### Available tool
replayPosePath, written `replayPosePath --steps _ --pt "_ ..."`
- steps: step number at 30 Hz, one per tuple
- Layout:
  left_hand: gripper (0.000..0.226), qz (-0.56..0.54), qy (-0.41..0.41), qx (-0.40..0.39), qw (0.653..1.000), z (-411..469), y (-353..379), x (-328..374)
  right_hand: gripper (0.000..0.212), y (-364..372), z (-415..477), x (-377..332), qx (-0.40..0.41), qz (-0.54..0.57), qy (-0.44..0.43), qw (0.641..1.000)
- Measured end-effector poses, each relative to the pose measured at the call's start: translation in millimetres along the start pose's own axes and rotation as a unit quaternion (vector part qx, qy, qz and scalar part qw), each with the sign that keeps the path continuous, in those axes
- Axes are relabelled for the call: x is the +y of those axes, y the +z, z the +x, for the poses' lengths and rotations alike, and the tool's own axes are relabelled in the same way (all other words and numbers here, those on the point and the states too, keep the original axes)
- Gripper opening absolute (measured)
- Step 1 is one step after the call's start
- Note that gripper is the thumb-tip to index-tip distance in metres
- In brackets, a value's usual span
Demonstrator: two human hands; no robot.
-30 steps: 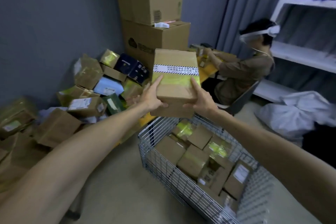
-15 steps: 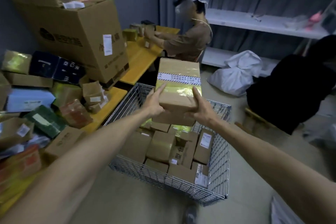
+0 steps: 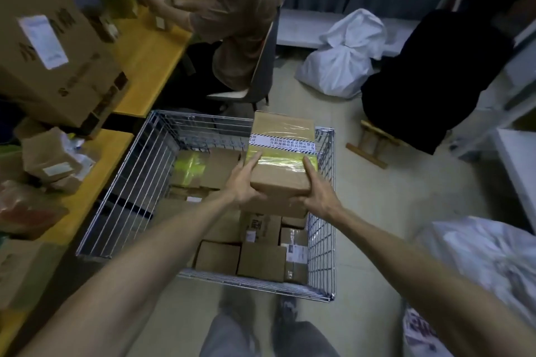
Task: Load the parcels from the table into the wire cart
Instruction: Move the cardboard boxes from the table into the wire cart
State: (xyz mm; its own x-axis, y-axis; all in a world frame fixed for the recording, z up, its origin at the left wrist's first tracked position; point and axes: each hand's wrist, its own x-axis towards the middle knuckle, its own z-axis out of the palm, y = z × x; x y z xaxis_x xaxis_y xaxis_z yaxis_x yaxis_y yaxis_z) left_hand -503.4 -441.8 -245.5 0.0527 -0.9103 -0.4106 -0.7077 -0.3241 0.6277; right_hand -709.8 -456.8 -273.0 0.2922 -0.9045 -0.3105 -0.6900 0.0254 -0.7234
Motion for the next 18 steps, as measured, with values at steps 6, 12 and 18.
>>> replayPosePath --steps 6,12,18 --pt "0.126 -0.018 -0.005 -0.054 0.998 47 50 -37 0.124 26 16 40 -0.007 -0.005 0.066 0.998" --pt "0.125 0.004 0.003 -0.099 0.995 91 101 -100 0.127 82 42 87 -0.021 0.009 0.130 0.991" --pt "0.118 -0.038 -0.027 -0.149 0.988 164 152 -147 0.119 132 100 158 -0.017 0.003 0.164 0.986"
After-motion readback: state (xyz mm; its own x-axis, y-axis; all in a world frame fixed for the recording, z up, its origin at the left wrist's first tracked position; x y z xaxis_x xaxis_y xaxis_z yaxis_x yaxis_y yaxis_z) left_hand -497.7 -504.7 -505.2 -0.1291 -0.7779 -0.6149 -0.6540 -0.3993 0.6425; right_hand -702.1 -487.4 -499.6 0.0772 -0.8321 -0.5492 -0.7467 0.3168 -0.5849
